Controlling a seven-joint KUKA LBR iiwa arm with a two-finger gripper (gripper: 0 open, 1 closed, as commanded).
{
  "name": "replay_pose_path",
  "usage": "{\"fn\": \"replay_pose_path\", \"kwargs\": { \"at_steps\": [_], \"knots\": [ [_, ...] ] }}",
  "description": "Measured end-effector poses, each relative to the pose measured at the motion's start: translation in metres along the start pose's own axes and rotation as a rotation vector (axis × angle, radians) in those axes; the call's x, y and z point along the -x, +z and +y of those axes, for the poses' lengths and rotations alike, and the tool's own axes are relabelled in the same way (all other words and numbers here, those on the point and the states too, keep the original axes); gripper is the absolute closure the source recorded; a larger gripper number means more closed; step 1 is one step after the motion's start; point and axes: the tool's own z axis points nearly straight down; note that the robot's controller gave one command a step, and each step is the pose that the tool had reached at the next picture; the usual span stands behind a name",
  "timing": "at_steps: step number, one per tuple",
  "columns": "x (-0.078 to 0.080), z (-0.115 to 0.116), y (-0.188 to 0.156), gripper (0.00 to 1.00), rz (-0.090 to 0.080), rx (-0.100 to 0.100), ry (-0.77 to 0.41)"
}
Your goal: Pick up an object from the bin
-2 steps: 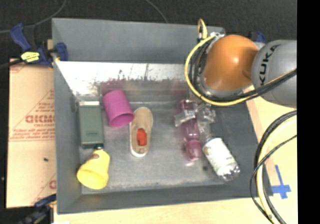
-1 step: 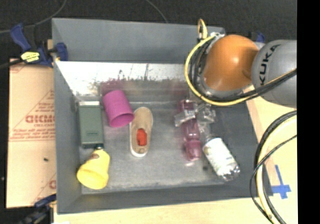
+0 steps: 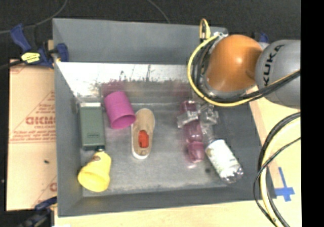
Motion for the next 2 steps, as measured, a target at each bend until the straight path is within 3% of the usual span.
{"fn": "replay_pose_path", "kwargs": {
  "at_steps": [2],
  "knots": [
    [0.001, 0.001, -0.026, 1.0, -0.003, 0.006, 0.002]
  ]
}}
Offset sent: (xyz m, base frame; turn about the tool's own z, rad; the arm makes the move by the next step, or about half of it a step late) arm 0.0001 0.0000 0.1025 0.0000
